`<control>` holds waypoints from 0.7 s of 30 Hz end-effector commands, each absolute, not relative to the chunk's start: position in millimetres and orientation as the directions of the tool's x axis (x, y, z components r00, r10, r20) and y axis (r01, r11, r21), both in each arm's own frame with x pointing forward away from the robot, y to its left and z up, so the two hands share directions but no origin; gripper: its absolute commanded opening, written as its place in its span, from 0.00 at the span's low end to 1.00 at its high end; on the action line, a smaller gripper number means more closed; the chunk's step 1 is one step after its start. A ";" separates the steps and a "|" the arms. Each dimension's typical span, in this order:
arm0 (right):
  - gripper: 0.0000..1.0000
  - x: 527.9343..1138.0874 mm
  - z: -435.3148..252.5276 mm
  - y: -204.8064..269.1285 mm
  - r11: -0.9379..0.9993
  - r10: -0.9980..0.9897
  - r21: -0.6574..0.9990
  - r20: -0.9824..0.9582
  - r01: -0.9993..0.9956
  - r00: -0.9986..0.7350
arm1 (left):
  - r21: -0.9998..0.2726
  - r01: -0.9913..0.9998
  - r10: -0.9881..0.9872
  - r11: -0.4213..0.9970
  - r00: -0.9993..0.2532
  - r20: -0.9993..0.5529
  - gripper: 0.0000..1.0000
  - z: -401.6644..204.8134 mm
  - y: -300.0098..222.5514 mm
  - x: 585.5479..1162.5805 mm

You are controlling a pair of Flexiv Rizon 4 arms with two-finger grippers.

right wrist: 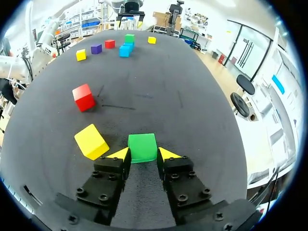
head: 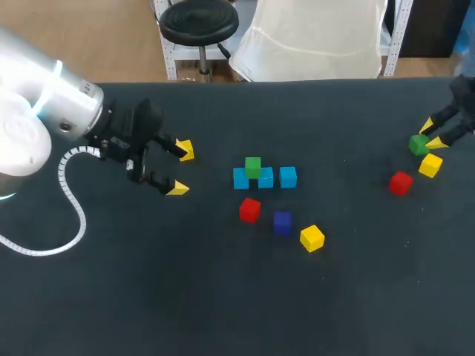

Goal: Place the blue cubes, place green cubes on the blue cubes, place the yellow cubes on the green cubes, then place the red cubes on the yellow cubes, and place purple cube on the red cubes.

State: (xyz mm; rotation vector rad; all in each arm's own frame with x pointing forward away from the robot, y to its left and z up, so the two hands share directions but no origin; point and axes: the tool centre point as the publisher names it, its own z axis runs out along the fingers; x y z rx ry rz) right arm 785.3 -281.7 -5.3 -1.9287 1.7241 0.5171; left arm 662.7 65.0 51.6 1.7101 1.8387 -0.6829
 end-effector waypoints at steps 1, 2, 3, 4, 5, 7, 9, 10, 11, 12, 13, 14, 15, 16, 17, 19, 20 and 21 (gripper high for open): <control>0.16 785.4 -5.9 -280.7 -0.076 -0.801 -0.109 -0.585 -0.991 0.126 | -0.003 0.998 0.725 0.069 -0.052 -0.687 1.00 50.8 66.3 661.6; 0.15 785.3 -5.9 -280.7 -0.078 -0.799 -0.106 -0.588 -0.991 0.126 | -0.003 0.998 0.725 0.069 -0.052 -0.687 1.00 50.8 66.3 661.6; 0.24 784.4 -5.5 -280.2 -0.083 -0.798 -0.104 -0.589 -0.991 0.129 | -0.003 0.998 0.725 0.069 -0.052 -0.687 1.00 50.8 66.3 661.6; 0.25 784.1 -5.4 -279.9 -0.085 -0.798 -0.104 -0.588 -0.991 0.130 | -0.003 0.998 0.725 0.069 -0.052 -0.687 1.00 50.8 66.3 661.6; 0.22 784.1 -5.4 -279.9 -0.088 -0.797 -0.104 -0.589 -0.991 0.133 | -0.003 0.998 0.725 0.069 -0.052 -0.687 1.00 50.8 66.3 661.6; 0.01 783.8 -5.2 -279.9 -0.090 -0.797 -0.105 -0.589 -0.990 0.134 | -0.003 0.998 0.725 0.069 -0.052 -0.687 1.00 50.8 66.3 661.6; 0.00 782.2 -4.4 -279.6 -0.091 -0.797 -0.106 -0.589 -0.990 0.136 | -0.003 0.998 0.725 0.069 -0.052 -0.687 1.00 50.8 66.3 661.6; 0.00 781.4 -4.0 -279.5 -0.091 -0.797 -0.106 -0.589 -0.990 0.136 | -0.003 0.998 0.725 0.069 -0.052 -0.687 1.00 50.8 66.3 661.6; 0.00 780.9 -3.7 -279.4 -0.090 -0.797 -0.107 -0.589 -0.990 0.136 | -0.003 0.998 0.725 0.069 -0.052 -0.687 1.00 50.8 66.3 661.6; 0.00 780.2 -3.3 -279.4 -0.077 -0.800 -0.112 -0.586 -0.991 0.128 | -0.003 0.998 0.725 0.069 -0.052 -0.687 1.00 50.8 66.3 661.6; 0.00 779.6 -1.8 -279.7 -0.064 -0.800 -0.118 -0.588 -0.991 0.122 | -0.003 0.998 0.725 0.069 -0.052 -0.687 1.00 50.8 66.3 661.6; 0.00 779.1 0.7 -279.4 -0.057 -0.800 -0.126 -0.588 -0.990 0.121 | -0.003 0.998 0.725 0.069 -0.052 -0.687 1.00 50.8 66.3 661.6; 0.00 778.7 3.0 -278.3 -0.043 -0.802 -0.136 -0.586 -0.990 0.116 | -0.003 0.998 0.725 0.069 -0.052 -0.687 1.00 50.8 66.3 661.6; 0.00 778.5 5.4 -277.0 -0.021 -0.797 -0.150 -0.594 -0.989 0.107 | -0.003 0.998 0.725 0.069 -0.052 -0.687 1.00 50.8 66.3 661.6; 0.00 778.1 7.7 -275.2 -0.011 -0.796 -0.161 -0.596 -0.987 0.106 | -0.003 0.998 0.725 0.069 -0.052 -0.687 1.00 50.8 66.3 661.6; 0.00 777.3 10.9 -268.7 0.032 -0.812 -0.191 -0.578 -0.981 0.086 | -0.003 0.998 0.725 0.069 -0.052 -0.687 1.00 50.8 66.3 661.6; 0.00 776.4 11.7 -264.9 0.041 -0.808 -0.205 -0.583 -0.978 0.088 | -0.003 0.998 0.725 0.069 -0.052 -0.687 1.00 50.8 66.3 661.6; 0.00 775.3 12.6 -260.6 0.058 -0.810 -0.222 -0.580 -0.973 0.084 | -0.003 0.998 0.725 0.069 -0.052 -0.687 1.00 50.8 66.3 661.6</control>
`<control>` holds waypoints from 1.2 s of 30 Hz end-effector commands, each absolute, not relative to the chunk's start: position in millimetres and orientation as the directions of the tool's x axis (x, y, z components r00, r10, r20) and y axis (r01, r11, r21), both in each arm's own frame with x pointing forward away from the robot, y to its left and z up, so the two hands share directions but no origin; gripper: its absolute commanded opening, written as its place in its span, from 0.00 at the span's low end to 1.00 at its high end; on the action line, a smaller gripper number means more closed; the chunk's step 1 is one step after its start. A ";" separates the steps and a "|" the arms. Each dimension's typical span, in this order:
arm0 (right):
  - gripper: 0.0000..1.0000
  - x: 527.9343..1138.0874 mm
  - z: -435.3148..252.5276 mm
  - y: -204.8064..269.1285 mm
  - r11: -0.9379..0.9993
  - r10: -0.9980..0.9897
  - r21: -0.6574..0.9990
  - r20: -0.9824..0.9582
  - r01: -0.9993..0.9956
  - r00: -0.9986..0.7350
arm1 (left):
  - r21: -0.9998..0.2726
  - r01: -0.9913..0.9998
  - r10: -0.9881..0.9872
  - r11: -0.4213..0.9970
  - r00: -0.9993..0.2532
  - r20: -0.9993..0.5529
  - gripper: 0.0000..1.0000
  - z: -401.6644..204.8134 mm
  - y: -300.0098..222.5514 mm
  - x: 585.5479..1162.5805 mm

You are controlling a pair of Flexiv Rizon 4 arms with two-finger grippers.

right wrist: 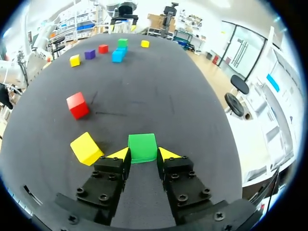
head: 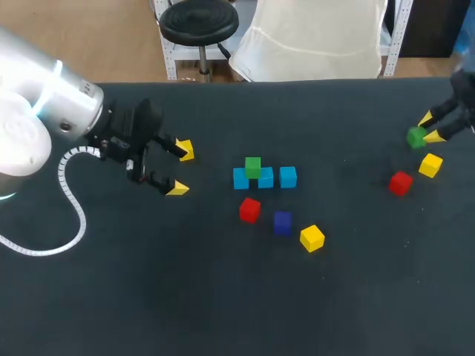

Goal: Place the blue cubes, place green cubes on the blue cubes, place the yellow cubes on the green cubes, then place the red cubes on the yellow cubes, and place purple cube on the red cubes.

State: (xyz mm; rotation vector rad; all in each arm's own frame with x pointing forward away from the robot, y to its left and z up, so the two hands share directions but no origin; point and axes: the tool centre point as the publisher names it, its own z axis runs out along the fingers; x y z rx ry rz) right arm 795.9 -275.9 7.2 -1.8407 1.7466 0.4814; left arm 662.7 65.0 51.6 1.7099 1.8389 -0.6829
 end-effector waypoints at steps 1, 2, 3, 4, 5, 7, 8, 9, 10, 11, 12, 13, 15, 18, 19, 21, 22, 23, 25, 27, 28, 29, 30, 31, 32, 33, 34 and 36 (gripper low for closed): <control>0.00 774.5 13.4 -255.7 0.070 -0.812 -0.237 -0.578 -0.969 0.083 | -0.003 0.998 0.725 0.069 -0.052 -0.687 1.00 50.8 66.3 661.6; 0.00 773.1 14.2 -250.5 0.078 -0.816 -0.261 -0.571 -0.962 0.089 | -0.003 0.998 0.725 0.069 -0.052 -0.687 1.00 50.8 66.3 661.6; 0.00 771.6 15.1 -244.9 0.084 -0.820 -0.273 -0.566 -0.958 0.089 | -0.003 0.998 0.725 0.069 -0.052 -0.687 1.00 50.8 66.3 661.6; 0.00 770.3 16.0 -239.6 0.091 -0.810 -0.281 -0.579 -0.955 0.093 | -0.003 0.998 0.725 0.069 -0.052 -0.687 1.00 50.8 66.3 661.6; 0.00 769.1 17.1 -234.5 0.102 -0.808 -0.288 -0.582 -0.952 0.090 | -0.003 0.998 0.725 0.069 -0.052 -0.687 1.00 50.8 66.3 661.6; 0.00 766.3 19.3 -224.0 0.110 -0.808 -0.306 -0.582 -0.946 0.095 | -0.003 0.998 0.725 0.069 -0.052 -0.687 1.00 50.8 66.3 661.6; 0.00 764.4 21.4 -217.9 0.123 -0.807 -0.321 -0.582 -0.939 0.094 | -0.003 0.998 0.725 0.069 -0.052 -0.687 1.00 50.8 66.3 661.6; 0.00 762.6 23.3 -213.8 0.132 -0.802 -0.329 -0.590 -0.935 0.094 | -0.003 0.998 0.725 0.069 -0.052 -0.687 1.00 50.8 66.3 661.6; 0.00 760.6 25.5 -208.8 0.136 -0.800 -0.335 -0.593 -0.932 0.096 | -0.003 0.998 0.725 0.069 -0.052 -0.687 1.00 50.8 66.3 661.6; 0.00 759.3 27.1 -203.9 0.146 -0.796 -0.338 -0.598 -0.930 0.093 | -0.003 0.998 0.725 0.069 -0.052 -0.687 1.00 50.8 66.3 661.6; 0.00 757.7 29.7 -197.1 0.148 -0.788 -0.340 -0.608 -0.929 0.096 | -0.003 0.998 0.725 0.069 -0.052 -0.687 1.00 50.8 66.3 661.6; 0.00 756.3 32.0 -192.3 0.153 -0.784 -0.343 -0.613 -0.927 0.097 | -0.003 0.998 0.725 0.069 -0.052 -0.687 1.00 50.8 66.3 661.6; 0.00 754.5 36.7 -184.5 0.159 -0.778 -0.340 -0.621 -0.927 0.094 | -0.003 0.998 0.725 0.069 -0.052 -0.687 1.00 50.8 66.3 661.6; 0.00 749.0 46.0 -169.9 0.199 -0.760 -0.300 -0.648 -0.933 0.047 | -0.003 0.998 0.725 0.069 -0.052 -0.687 1.00 50.8 66.3 661.6; 0.00 745.9 49.0 -166.0 0.213 -0.756 -0.308 -0.653 -0.927 0.044 | -0.003 0.998 0.725 0.069 -0.052 -0.687 1.00 50.8 66.3 661.6; 0.00 741.9 53.3 -160.6 0.239 -0.742 -0.306 -0.669 -0.922 0.030 | -0.003 0.998 0.725 0.069 -0.052 -0.687 1.00 50.8 66.3 661.6; 0.00 739.9 56.1 -157.3 0.248 -0.734 -0.309 -0.679 -0.918 0.030 | -0.003 0.998 0.725 0.069 -0.052 -0.687 1.00 50.8 66.3 661.6; 0.00 737.6 58.8 -153.2 0.254 -0.737 -0.317 -0.675 -0.914 0.029 | -0.003 0.998 0.725 0.069 -0.052 -0.687 1.00 50.8 66.3 661.6; 0.00 734.2 63.1 -144.5 0.254 -0.737 -0.320 -0.675 -0.913 0.031 | -0.003 0.998 0.725 0.069 -0.052 -0.687 1.00 50.8 66.3 661.6; 0.00 732.4 66.3 -135.0 0.249 -0.738 -0.326 -0.674 -0.912 0.040 | -0.003 0.998 0.725 0.069 -0.052 -0.687 1.00 50.8 66.3 661.6; 0.00 731.4 67.4 -130.4 0.246 -0.737 -0.326 -0.675 -0.913 0.042 | -0.003 0.998 0.725 0.069 -0.052 -0.687 1.00 50.8 66.3 661.6; 0.00 730.5 67.9 -125.8 0.238 -0.739 -0.325 -0.672 -0.915 0.046 | -0.003 0.998 0.725 0.069 -0.052 -0.687 1.00 50.8 66.3 661.6; 0.00 729.6 67.7 -119.4 0.220 -0.750 -0.317 -0.660 -0.923 0.047 | -0.003 0.998 0.725 0.069 -0.052 -0.687 1.00 50.8 66.3 661.6; 0.00 729.5 67.5 -116.5 0.219 -0.748 -0.309 -0.662 -0.926 0.044 | -0.003 0.998 0.725 0.069 -0.052 -0.687 1.00 50.8 66.3 661.6; 0.00 728.9 67.4 -111.0 0.208 -0.749 -0.298 -0.662 -0.932 0.044 | -0.003 0.998 0.725 0.069 -0.052 -0.687 1.00 50.8 66.3 661.6; 0.00 728.4 67.5 -106.7 0.206 -0.752 -0.293 -0.658 -0.934 0.041 | -0.003 0.998 0.725 0.069 -0.052 -0.687 1.00 50.8 66.3 661.6; 0.00 727.8 67.7 -102.7 0.198 -0.753 -0.287 -0.657 -0.937 0.042 | -0.003 0.998 0.725 0.069 -0.052 -0.687 1.00 50.8 66.3 661.6; 0.00 726.7 66.7 -94.2 0.187 -0.763 -0.267 -0.646 -0.945 0.031 | -0.003 0.998 0.725 0.069 -0.052 -0.687 1.00 50.8 66.3 661.6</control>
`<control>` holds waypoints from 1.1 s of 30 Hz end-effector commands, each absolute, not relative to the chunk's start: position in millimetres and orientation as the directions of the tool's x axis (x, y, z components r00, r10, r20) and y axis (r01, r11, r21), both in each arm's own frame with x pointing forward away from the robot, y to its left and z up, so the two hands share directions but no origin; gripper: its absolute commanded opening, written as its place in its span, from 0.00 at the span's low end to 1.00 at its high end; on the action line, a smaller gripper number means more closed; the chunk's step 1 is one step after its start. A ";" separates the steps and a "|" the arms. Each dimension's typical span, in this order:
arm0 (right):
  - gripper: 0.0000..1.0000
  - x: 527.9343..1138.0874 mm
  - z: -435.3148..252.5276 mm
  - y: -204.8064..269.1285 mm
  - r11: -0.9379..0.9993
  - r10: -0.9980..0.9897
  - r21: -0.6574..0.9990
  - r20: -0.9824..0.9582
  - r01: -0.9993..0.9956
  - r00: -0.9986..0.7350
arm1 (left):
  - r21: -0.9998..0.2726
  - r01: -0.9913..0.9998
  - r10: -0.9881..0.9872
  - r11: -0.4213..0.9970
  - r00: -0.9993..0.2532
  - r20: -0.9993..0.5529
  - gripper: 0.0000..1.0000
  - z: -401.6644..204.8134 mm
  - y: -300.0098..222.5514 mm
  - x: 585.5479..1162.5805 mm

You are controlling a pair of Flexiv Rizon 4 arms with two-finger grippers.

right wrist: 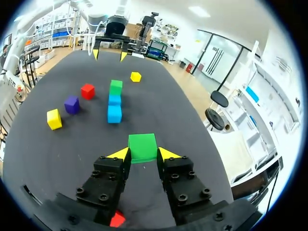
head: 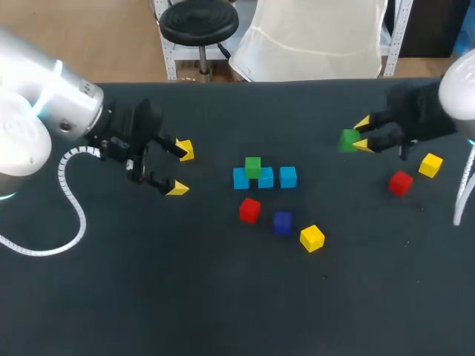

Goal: Place the blue cubes, place green cubes on the blue cubes, place the yellow cubes on the green cubes, then place the red cubes on the yellow cubes, and place purple cube on the red cubes.

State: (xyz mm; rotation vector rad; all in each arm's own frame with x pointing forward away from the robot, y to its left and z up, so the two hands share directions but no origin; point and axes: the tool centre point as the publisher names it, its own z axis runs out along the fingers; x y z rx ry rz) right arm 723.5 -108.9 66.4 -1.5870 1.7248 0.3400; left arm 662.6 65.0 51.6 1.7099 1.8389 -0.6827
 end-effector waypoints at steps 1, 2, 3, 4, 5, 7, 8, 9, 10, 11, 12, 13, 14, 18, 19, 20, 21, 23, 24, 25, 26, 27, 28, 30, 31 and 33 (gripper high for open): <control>0.00 726.2 66.7 -91.8 0.186 -0.761 -0.264 -0.648 -0.946 0.031 | -0.003 0.998 0.725 0.069 -0.052 -0.687 1.00 50.8 66.3 661.6; 0.00 724.9 66.8 -87.8 0.179 -0.766 -0.265 -0.641 -0.947 0.035 | -0.003 0.998 0.725 0.069 -0.052 -0.687 1.00 50.8 66.3 661.6; 0.00 723.5 66.1 -82.6 0.181 -0.768 -0.253 -0.640 -0.950 0.024 | -0.003 0.998 0.725 0.069 -0.052 -0.687 1.00 50.8 66.3 661.6; 0.00 722.1 65.6 -78.6 0.178 -0.764 -0.246 -0.645 -0.953 0.024 | -0.003 0.998 0.725 0.069 -0.052 -0.687 1.00 50.8 66.3 661.6; 0.00 720.8 65.1 -74.9 0.174 -0.767 -0.245 -0.641 -0.954 0.025 | -0.003 0.998 0.725 0.069 -0.052 -0.687 1.00 50.8 66.3 661.6; 0.00 716.7 63.6 -65.1 0.166 -0.766 -0.235 -0.643 -0.958 0.025 | -0.003 0.998 0.725 0.069 -0.052 -0.687 1.00 50.8 66.3 661.6; 0.00 714.9 62.9 -60.8 0.163 -0.768 -0.236 -0.640 -0.958 0.027 | -0.003 0.998 0.725 0.069 -0.052 -0.687 1.00 50.8 66.3 661.6; 0.00 713.8 62.4 -57.9 0.160 -0.772 -0.237 -0.635 -0.958 0.029 | -0.003 0.998 0.725 0.069 -0.052 -0.687 1.00 50.8 66.3 661.6; 0.00 712.1 61.9 -53.1 0.157 -0.764 -0.228 -0.644 -0.961 0.028 | -0.003 0.998 0.725 0.069 -0.052 -0.687 1.00 50.8 66.3 661.6; 0.00 711.2 61.9 -50.9 0.156 -0.764 -0.228 -0.644 -0.961 0.029 | -0.003 0.998 0.725 0.069 -0.052 -0.687 1.00 50.8 66.3 661.6; 0.00 709.2 61.7 -45.7 0.152 -0.773 -0.234 -0.634 -0.960 0.032 | -0.003 0.998 0.725 0.069 -0.052 -0.687 1.00 50.8 66.3 661.6; 0.00 707.6 61.5 -41.9 0.148 -0.774 -0.234 -0.632 -0.961 0.035 | -0.003 0.998 0.725 0.069 -0.052 -0.687 1.00 50.8 66.3 661.6; 0.00 706.0 61.3 -37.8 0.136 -0.782 -0.241 -0.622 -0.961 0.045 | -0.003 0.998 0.725 0.069 -0.052 -0.687 1.00 50.8 66.3 661.6; 0.00 701.1 57.2 -23.7 0.122 -0.781 -0.232 -0.622 -0.965 0.051 | -0.003 0.998 0.725 0.069 -0.052 -0.687 1.00 50.8 66.3 661.6; 0.00 700.1 56.1 -20.8 0.117 -0.782 -0.230 -0.621 -0.966 0.053 | -0.003 0.998 0.725 0.069 -0.052 -0.687 1.00 50.8 66.3 661.6; 0.00 699.1 54.6 -17.8 0.110 -0.778 -0.220 -0.626 -0.969 0.054 | -0.003 0.998 0.725 0.069 -0.052 -0.687 1.00 50.8 66.3 661.6; 0.00 698.1 52.8 -14.9 0.109 -0.779 -0.219 -0.625 -0.970 0.053 | -0.003 0.998 0.725 0.069 -0.052 -0.687 1.00 50.8 66.3 661.6; 0.00 696.2 49.9 -9.4 0.099 -0.776 -0.208 -0.628 -0.973 0.055 | -0.003 0.998 0.725 0.069 -0.052 -0.687 1.00 50.8 66.3 661.6; 0.00 695.8 48.6 -6.8 0.098 -0.775 -0.205 -0.630 -0.974 0.055 | -0.003 0.998 0.725 0.069 -0.052 -0.687 1.00 50.8 66.3 661.6; 0.00 695.4 47.8 -4.4 0.093 -0.777 -0.206 -0.627 -0.974 0.059 | -0.003 0.998 0.725 0.069 -0.052 -0.687 1.00 50.8 66.3 661.6; 0.00 695.2 47.2 -2.2 0.088 -0.775 -0.204 -0.628 -0.975 0.061 | -0.003 0.998 0.725 0.069 -0.052 -0.687 1.00 50.8 66.3 661.6; 0.00 694.9 47.1 -0.2 0.087 -0.775 -0.204 -0.629 -0.975 0.062 | -0.003 0.998 0.725 0.069 -0.052 -0.687 1.00 50.8 66.3 661.6; 0.00 694.8 47.1 1.8 0.083 -0.776 -0.206 -0.627 -0.975 0.066 | -0.003 0.998 0.725 0.069 -0.052 -0.687 1.00 50.8 66.3 661.6; 0.00 695.0 46.7 5.6 0.079 -0.776 -0.206 -0.627 -0.975 0.070 | -0.003 0.998 0.725 0.069 -0.052 -0.687 1.00 50.8 66.3 661.6; 0.00 695.4 45.8 7.5 0.078 -0.776 -0.206 -0.627 -0.975 0.070 | -0.003 0.998 0.725 0.069 -0.052 -0.687 1.00 50.8 66.3 661.6; 0.00 696.0 43.9 10.4 0.071 -0.775 -0.202 -0.628 -0.977 0.073 | -0.003 0.998 0.725 0.069 -0.052 -0.687 1.00 50.8 66.3 661.6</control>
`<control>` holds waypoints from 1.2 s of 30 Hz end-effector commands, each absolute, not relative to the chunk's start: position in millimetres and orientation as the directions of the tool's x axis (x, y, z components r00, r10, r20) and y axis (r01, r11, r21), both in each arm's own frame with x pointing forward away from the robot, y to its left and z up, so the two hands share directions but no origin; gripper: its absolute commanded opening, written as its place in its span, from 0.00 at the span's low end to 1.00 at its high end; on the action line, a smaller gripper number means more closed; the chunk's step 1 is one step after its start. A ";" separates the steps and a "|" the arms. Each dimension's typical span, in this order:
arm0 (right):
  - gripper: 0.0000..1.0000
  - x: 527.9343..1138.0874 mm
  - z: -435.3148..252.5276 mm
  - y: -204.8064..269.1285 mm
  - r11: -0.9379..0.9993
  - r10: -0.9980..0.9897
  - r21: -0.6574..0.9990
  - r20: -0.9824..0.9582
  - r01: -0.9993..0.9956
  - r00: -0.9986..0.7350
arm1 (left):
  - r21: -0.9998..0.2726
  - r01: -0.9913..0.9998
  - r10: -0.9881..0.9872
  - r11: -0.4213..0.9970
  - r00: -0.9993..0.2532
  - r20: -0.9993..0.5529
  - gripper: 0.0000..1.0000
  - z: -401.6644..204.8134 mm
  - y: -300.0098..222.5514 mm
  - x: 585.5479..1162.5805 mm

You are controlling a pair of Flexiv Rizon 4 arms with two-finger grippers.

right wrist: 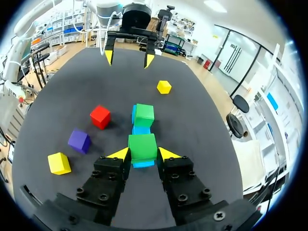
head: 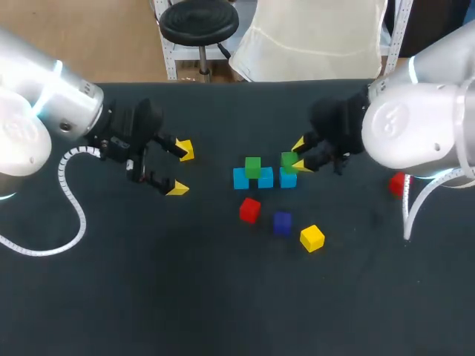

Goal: Place the blue cubes, place green cubes on the blue cubes, place the yellow cubes on the green cubes, then place the red cubes on the yellow cubes, and place purple cube on the red cubes.

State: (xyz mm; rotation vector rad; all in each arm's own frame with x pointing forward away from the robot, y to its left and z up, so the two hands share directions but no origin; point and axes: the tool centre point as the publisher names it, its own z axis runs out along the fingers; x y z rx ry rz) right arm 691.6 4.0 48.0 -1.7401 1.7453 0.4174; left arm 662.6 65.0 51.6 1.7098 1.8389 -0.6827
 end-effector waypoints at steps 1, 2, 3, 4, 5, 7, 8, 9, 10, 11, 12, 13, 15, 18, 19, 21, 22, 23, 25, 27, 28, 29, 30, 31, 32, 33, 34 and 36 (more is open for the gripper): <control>0.00 696.1 42.4 11.9 0.066 -0.774 -0.195 -0.629 -0.979 0.073 | -0.003 0.998 0.725 0.069 -0.052 -0.687 1.00 50.8 66.3 661.6; 0.00 696.2 40.9 13.0 0.062 -0.768 -0.183 -0.637 -0.981 0.070 | -0.003 0.998 0.725 0.069 -0.052 -0.687 1.00 50.8 66.3 661.6; 0.00 696.3 40.1 13.7 0.062 -0.768 -0.183 -0.637 -0.981 0.071 | -0.003 0.998 0.725 0.069 -0.052 -0.687 1.00 50.8 66.3 661.6; 0.00 696.2 39.2 14.6 0.061 -0.770 -0.184 -0.635 -0.981 0.071 | -0.003 0.998 0.725 0.069 -0.052 -0.687 1.00 50.8 66.3 661.6; 0.00 696.3 38.6 15.2 0.061 -0.768 -0.179 -0.637 -0.982 0.068 | -0.003 0.998 0.725 0.069 -0.052 -0.687 1.00 50.8 66.3 661.6; 0.00 696.0 37.9 16.6 0.062 -0.768 -0.178 -0.637 -0.982 0.067 | -0.003 0.998 0.725 0.069 -0.052 -0.687 1.00 50.8 66.3 661.6; 0.00 695.7 37.8 17.6 0.062 -0.767 -0.177 -0.638 -0.982 0.067 | -0.003 0.998 0.725 0.069 -0.052 -0.687 1.00 50.8 66.3 661.6; 0.00 695.5 37.7 18.4 0.061 -0.766 -0.176 -0.639 -0.982 0.067 | -0.003 0.998 0.725 0.069 -0.052 -0.687 1.00 50.8 66.3 661.6; 0.00 695.3 37.7 19.3 0.061 -0.766 -0.176 -0.640 -0.983 0.067 | -0.003 0.998 0.725 0.069 -0.052 -0.687 1.00 50.8 66.3 661.6; 0.00 695.3 37.6 19.8 0.060 -0.765 -0.176 -0.640 -0.983 0.067 | -0.003 0.998 0.725 0.069 -0.052 -0.687 1.00 50.8 66.3 661.6; 0.00 695.3 37.6 20.4 0.061 -0.765 -0.176 -0.641 -0.983 0.067 | -0.003 0.998 0.725 0.069 -0.052 -0.687 1.00 50.8 66.3 661.6; 0.00 695.3 37.5 21.0 0.060 -0.765 -0.176 -0.641 -0.983 0.068 | -0.003 0.998 0.725 0.069 -0.052 -0.687 1.00 50.8 66.3 661.6; 0.00 695.6 37.2 21.9 0.061 -0.764 -0.175 -0.642 -0.983 0.067 | -0.003 0.998 0.725 0.069 -0.052 -0.687 1.00 50.8 66.3 661.6; 0.00 695.9 36.4 23.2 0.066 -0.767 -0.178 -0.638 -0.982 0.064 | -0.003 0.998 0.725 0.069 -0.052 -0.687 1.00 50.8 66.3 661.6; 0.00 696.0 35.8 23.5 0.067 -0.768 -0.178 -0.637 -0.982 0.063 | -0.003 0.998 0.725 0.069 -0.052 -0.687 1.00 50.8 66.3 661.6; 0.00 696.4 34.9 23.7 0.073 -0.772 -0.178 -0.633 -0.981 0.057 | -0.003 0.998 0.725 0.069 -0.052 -0.687 1.00 50.8 66.3 661.6; 0.00 696.5 34.8 23.7 0.076 -0.772 -0.178 -0.633 -0.981 0.055 | -0.003 0.998 0.725 0.069 -0.052 -0.687 1.00 50.8 66.3 661.6; 0.00 696.8 34.6 23.7 0.080 -0.772 -0.180 -0.633 -0.980 0.053 | -0.003 0.998 0.725 0.069 -0.052 -0.687 1.00 50.8 66.3 661.6; 0.00 697.4 33.9 24.2 0.082 -0.775 -0.181 -0.630 -0.980 0.051 | -0.003 0.998 0.725 0.069 -0.052 -0.687 1.00 50.8 66.3 661.6; 0.00 698.0 33.4 24.6 0.085 -0.776 -0.183 -0.628 -0.979 0.049 | -0.003 0.998 0.725 0.069 -0.052 -0.687 1.00 50.8 66.3 661.6; 0.00 698.5 32.7 24.8 0.086 -0.777 -0.182 -0.628 -0.979 0.048 | -0.003 0.998 0.725 0.069 -0.052 -0.687 1.00 50.8 66.3 661.6; 0.00 698.9 31.7 24.9 0.087 -0.778 -0.181 -0.626 -0.980 0.046 | -0.003 0.998 0.725 0.069 -0.052 -0.687 1.00 50.8 66.3 661.6; 0.00 699.1 30.9 24.8 0.090 -0.779 -0.178 -0.626 -0.980 0.042 | -0.003 0.998 0.725 0.069 -0.052 -0.687 1.00 50.8 66.3 661.6; 0.00 699.4 30.3 24.6 0.092 -0.779 -0.177 -0.626 -0.980 0.040 | -0.003 0.998 0.725 0.069 -0.052 -0.687 1.00 50.8 66.3 661.6; 0.00 699.6 29.6 24.4 0.095 -0.779 -0.176 -0.626 -0.980 0.037 | -0.003 0.998 0.725 0.069 -0.052 -0.687 1.00 50.8 66.3 661.6; 0.00 699.9 29.1 24.2 0.097 -0.779 -0.175 -0.626 -0.980 0.034 | -0.003 0.998 0.725 0.069 -0.052 -0.687 1.00 50.8 66.3 661.6; 0.00 700.1 28.8 24.0 0.098 -0.779 -0.174 -0.626 -0.980 0.033 | -0.003 0.998 0.725 0.069 -0.052 -0.687 1.00 50.8 66.3 661.6; 0.00 700.7 28.3 23.6 0.100 -0.780 -0.174 -0.625 -0.980 0.031 | -0.003 0.998 0.725 0.069 -0.052 -0.687 1.00 50.8 66.3 661.6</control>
